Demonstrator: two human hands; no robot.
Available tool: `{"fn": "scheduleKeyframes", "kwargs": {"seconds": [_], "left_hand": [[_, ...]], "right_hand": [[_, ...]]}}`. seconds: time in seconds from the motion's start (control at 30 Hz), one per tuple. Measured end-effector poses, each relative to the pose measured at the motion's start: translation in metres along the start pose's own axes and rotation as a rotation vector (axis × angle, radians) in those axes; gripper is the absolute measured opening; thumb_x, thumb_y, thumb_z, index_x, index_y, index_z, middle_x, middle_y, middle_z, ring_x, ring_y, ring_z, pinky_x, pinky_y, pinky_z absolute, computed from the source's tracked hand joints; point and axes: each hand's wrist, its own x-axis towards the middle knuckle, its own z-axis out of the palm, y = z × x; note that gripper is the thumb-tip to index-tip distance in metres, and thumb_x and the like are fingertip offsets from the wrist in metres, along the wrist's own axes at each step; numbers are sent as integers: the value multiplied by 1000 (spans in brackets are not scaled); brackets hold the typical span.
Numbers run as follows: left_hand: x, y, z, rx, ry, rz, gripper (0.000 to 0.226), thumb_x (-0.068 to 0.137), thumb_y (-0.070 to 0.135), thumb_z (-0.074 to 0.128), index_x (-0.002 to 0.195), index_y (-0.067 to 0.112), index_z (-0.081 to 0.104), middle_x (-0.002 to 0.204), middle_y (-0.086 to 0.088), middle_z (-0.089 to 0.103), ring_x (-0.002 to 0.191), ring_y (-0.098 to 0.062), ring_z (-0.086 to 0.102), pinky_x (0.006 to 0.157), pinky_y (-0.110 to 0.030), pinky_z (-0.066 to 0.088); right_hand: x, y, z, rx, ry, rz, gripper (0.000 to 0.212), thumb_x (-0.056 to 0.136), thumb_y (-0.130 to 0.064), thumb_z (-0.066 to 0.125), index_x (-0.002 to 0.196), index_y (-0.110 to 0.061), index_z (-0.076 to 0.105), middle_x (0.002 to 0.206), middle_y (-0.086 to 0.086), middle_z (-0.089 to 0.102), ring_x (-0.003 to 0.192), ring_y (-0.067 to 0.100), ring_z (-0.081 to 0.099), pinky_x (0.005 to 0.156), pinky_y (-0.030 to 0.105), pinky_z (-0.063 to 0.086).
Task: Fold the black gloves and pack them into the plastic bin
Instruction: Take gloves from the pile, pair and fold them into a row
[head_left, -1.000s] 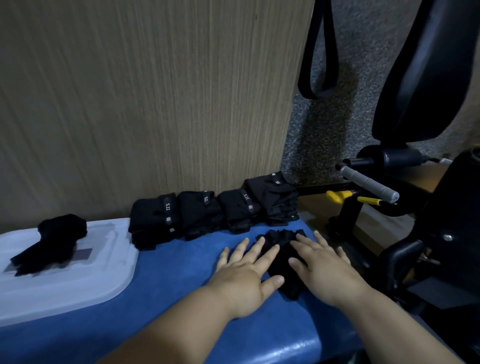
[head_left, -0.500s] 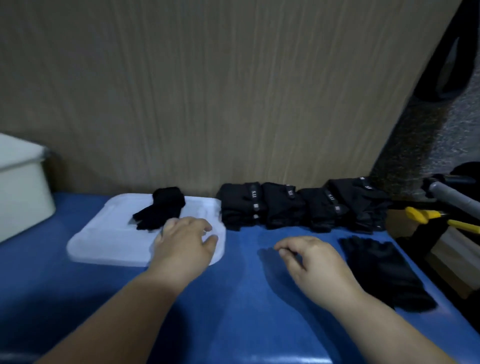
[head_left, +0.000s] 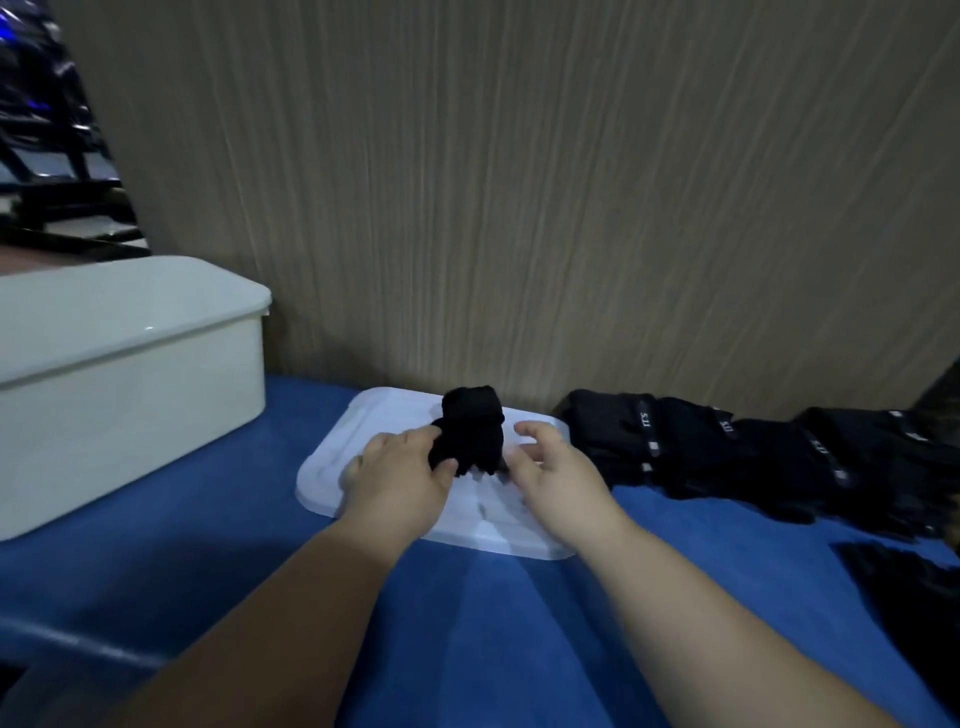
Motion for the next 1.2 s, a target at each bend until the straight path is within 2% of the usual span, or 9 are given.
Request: {"fn": "scheduleKeyframes", "kwargs": {"seconds": [0.1, 0.23, 0.37, 0.6, 0.73, 0.9, 1.0, 1.07, 1.2], "left_hand": [[1, 4, -2, -22, -41, 11, 36, 99, 41, 38, 133, 38, 47, 122, 9, 56, 125, -16, 38, 98, -34, 33], [7, 2, 0, -126, -54, -43, 29, 97, 45, 35, 122, 41, 50, 113, 11, 61, 119, -17, 42, 97, -35, 36], [7, 5, -3, -276, -26, -108, 22, 94, 53, 36, 104, 39, 48, 104, 9, 64, 102, -21, 55, 93, -41, 44], [-12, 34, -6, -325, -182, -39, 30, 98, 48, 38, 115, 25, 47, 104, 4, 63, 90, -18, 61, 85, -36, 50], [-28, 60, 3, -341, -358, 80, 29, 96, 48, 44, 115, 27, 51, 100, 6, 67, 90, -12, 61, 82, -31, 50], [-49, 97, 19, -329, -425, 190, 26, 92, 46, 54, 111, 29, 58, 99, 14, 64, 93, -7, 60, 84, -24, 47], [-62, 117, 33, -264, -449, 231, 24, 92, 46, 54, 107, 27, 55, 92, 11, 64, 88, -9, 61, 81, -26, 49], [-66, 128, 40, -230, -428, 260, 23, 92, 46, 53, 95, 23, 55, 84, 7, 63, 81, -12, 60, 79, -30, 50], [-69, 145, 50, -263, -466, 250, 26, 92, 48, 52, 85, 24, 57, 73, 6, 61, 73, -13, 59, 74, -32, 48]], "right_hand": [[24, -12, 14, 55, 27, 88, 55, 93, -49, 50, 140, -23, 38, 114, -1, 63, 102, 21, 61, 93, 39, 51], [34, -16, 22, 39, 66, 122, 49, 92, -29, 60, 137, -21, 42, 118, 5, 62, 89, 17, 62, 71, 25, 48], [24, -7, 10, 129, 78, 109, 32, 90, -14, 58, 119, -25, 55, 90, -1, 69, 69, 16, 61, 67, 31, 50], [-40, 25, -41, 410, -31, 59, 32, 93, 3, 53, 110, -23, 61, 100, -7, 74, 88, 7, 69, 73, 21, 53], [-69, 51, -75, 151, 10, 62, 33, 92, -6, 59, 106, -35, 62, 108, -15, 71, 97, 2, 66, 84, 18, 50], [-97, 75, -111, -286, 43, 105, 28, 92, -25, 59, 108, -48, 53, 104, -27, 57, 100, -4, 55, 77, 7, 44], [-105, 90, -129, -469, 22, 75, 27, 87, -36, 63, 112, -44, 57, 110, -22, 52, 112, 0, 47, 93, 12, 36], [-107, 97, -137, -465, 88, 36, 25, 85, -46, 64, 108, -35, 65, 107, -17, 56, 109, 3, 49, 96, 18, 38], [-110, 96, -145, -297, 156, 132, 42, 90, -57, 49, 80, -21, 67, 79, -8, 65, 79, 5, 61, 72, 21, 46]]}}
